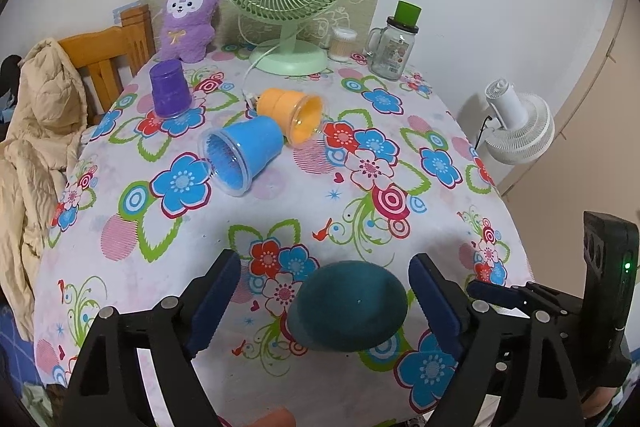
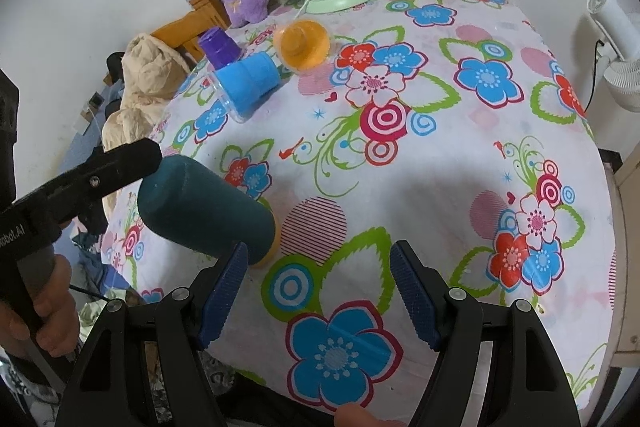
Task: Flip cup upside down
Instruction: 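Lower the teal cup rim-down onto the tablecloth with the right gripper, then open the right gripper and release the upside-down teal cup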
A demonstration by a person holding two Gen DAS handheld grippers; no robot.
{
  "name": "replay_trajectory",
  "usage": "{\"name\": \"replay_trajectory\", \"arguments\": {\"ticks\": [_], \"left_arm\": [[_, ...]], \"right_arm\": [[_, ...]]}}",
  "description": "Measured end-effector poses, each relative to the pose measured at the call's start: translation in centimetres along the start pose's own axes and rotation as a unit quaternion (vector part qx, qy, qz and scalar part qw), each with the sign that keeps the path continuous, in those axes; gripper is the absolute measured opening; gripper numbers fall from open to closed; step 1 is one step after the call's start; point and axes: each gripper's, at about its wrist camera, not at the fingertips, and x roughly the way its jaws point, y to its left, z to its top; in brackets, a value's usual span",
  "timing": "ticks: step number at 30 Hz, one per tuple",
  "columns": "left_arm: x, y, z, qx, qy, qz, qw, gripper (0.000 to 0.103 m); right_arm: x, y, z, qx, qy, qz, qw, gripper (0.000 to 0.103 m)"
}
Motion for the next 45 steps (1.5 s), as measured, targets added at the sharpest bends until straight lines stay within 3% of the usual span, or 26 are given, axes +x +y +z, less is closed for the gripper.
{"name": "replay_trajectory", "arguments": {"ticks": [9,12,20,24,45], "left_arm": [[-0.9,1.0,-0.3,-0.01,-0.01,0.0,0.9999,0.09],[-1.3,1.4,-0.3,-0.015,-0.015,0.0,0.9998,0.091],[-2.5,2.7,-0.4,-0.026,-0.035,0.001,0.999,0.093],[-3.1,3.1,-0.4,-0.029,-0.044,-0.002,0.9986,0.094],[-6.0,4.0,-0.4,-0.036,-0.102,-0.011,0.9941,0.098]], "right_arm": [[-0.4,1.9,0.8,-0.017,-0.011,-0.007,1.0,0.077],[-0.8,2.5,1.3,-0.02,-0.024,-0.011,0.999,0.086],[-1.9,4.1,2.2,-0.033,-0.049,-0.021,0.998,0.087],[-2.3,4.9,2.5,-0.043,-0.062,-0.036,0.996,0.094],[-5.3,7.5,2.8,-0.074,-0.149,-0.083,0.983,0.099]]}}
